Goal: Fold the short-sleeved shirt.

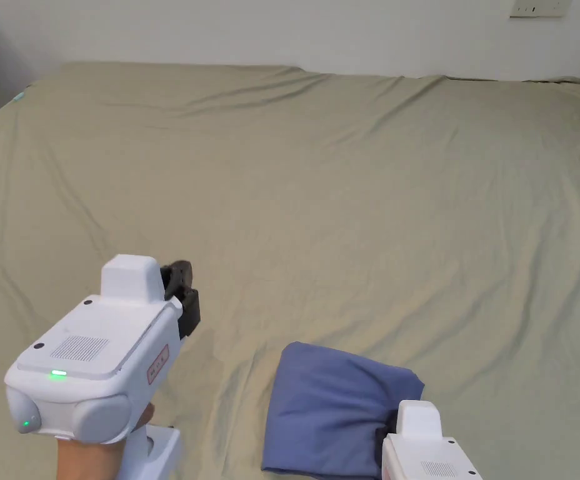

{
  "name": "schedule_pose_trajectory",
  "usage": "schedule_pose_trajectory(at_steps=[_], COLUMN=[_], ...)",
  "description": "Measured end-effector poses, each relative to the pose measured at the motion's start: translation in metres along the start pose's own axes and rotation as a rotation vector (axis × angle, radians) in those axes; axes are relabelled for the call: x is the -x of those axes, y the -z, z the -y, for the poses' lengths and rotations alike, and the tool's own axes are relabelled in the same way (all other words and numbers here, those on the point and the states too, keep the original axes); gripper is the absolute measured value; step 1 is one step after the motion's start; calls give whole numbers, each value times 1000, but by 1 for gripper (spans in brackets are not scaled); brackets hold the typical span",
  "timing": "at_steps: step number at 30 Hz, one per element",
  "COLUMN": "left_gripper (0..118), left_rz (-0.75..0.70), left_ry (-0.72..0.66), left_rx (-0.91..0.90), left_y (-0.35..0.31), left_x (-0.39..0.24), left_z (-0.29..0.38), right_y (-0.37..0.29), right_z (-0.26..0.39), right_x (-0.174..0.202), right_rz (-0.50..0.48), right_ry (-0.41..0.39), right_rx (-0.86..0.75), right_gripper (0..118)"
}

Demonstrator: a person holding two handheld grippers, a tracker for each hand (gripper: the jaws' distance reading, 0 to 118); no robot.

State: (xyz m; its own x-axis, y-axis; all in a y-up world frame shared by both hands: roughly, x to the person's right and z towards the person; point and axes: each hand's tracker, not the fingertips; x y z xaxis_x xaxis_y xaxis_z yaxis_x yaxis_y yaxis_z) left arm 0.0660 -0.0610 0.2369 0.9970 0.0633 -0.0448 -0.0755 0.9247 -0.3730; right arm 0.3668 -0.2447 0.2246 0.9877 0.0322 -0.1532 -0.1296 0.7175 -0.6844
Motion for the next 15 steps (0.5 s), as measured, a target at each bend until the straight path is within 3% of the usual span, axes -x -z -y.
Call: schedule_pose_trajectory(at_steps=[3,5,6,7,9,10,15], left_gripper=[3,25,44,77,111,117,116], left_rz=[85,156,190,220,258,259,296], left_ry=[-121,-230,-281,-314,-354,-358,-409], left_rx=[192,341,403,465,546,589,742], left_y=[20,34,41,50,64,71,109], left_x=[3,4,4,4,0,-2,-9], left_z=[22,38,46,55,71,78,101], right_y=[-2,-3,-3,-1,-2,-2,0], right_z=[-4,-6,-6,-6,-6,-6,-4], right_x=[1,2,2,1,0,-1,-1], right_rz=[1,4,4,3,-2,-5,-9], right_ry=[-3,-9,-16,-17,-11,-8,-3], right_rx=[5,8,9,10,11,13,14], right_gripper=[1,1,1,1,1,1,1])
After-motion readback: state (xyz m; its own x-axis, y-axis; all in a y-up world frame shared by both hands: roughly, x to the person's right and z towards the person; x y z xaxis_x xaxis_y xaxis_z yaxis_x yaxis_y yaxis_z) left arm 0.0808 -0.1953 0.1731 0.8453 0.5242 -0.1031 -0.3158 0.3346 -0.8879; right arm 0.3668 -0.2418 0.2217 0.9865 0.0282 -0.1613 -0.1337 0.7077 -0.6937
